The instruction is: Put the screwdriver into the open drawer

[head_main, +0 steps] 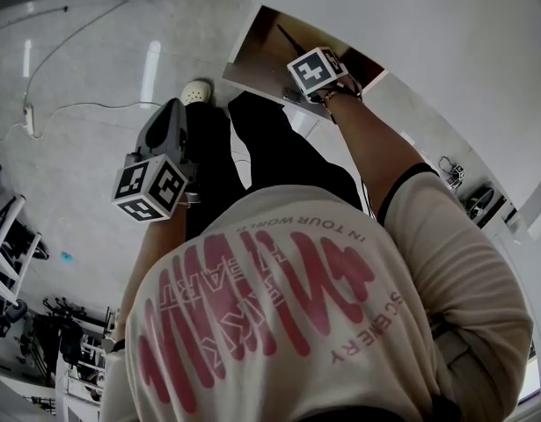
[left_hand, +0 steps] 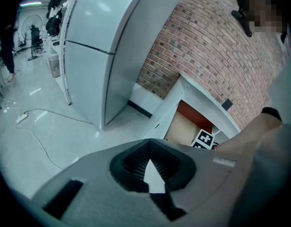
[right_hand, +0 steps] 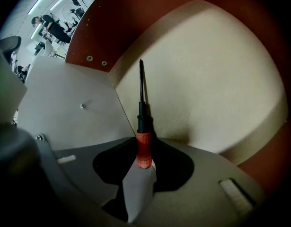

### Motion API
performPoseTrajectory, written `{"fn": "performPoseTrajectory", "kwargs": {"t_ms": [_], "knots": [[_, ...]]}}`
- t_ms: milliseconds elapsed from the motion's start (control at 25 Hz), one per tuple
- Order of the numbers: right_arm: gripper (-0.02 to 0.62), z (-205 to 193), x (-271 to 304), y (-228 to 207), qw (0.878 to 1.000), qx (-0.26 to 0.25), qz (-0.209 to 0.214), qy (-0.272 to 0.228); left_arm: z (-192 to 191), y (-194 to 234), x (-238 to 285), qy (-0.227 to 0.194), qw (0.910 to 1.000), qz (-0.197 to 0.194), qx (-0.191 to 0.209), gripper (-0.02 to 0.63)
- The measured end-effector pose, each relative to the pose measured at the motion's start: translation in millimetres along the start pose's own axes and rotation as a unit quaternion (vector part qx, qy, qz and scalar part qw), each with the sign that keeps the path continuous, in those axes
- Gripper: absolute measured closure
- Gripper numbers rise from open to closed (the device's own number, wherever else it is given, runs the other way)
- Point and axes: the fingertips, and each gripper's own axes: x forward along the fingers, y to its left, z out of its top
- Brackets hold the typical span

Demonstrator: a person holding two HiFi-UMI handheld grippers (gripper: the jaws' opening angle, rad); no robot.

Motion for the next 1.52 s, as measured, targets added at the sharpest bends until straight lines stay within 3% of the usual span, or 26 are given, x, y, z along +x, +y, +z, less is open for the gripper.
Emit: {"fn": "performPoseTrajectory", "kwargs": {"t_ms": [400, 1000, 1240, 1520], "knots": [[0.455, -3, -3, -1, 1.0, -0.003, 0.02, 0.0, -12, -16, -7, 0.003, 0.9999, 0.001, -0.016, 0.601], [0.442, -13, -20, 0, 0.995, 0.1, 0.009, -0.02, -19, 12, -57, -0.018, 0.9998, 0.003, -0.011, 0.601], [0.442, -22, -54, 8, 0.992, 0.116, -0.015, -0.036, -13, 11, -89, -0.037, 0.9992, -0.015, 0.002, 0.601], [0.465, -48, -123, 53, 0.98, 0.177, -0.002, -0.091, 4, -16, -130, -0.067, 0.9964, -0.046, 0.022, 0.603]]}}
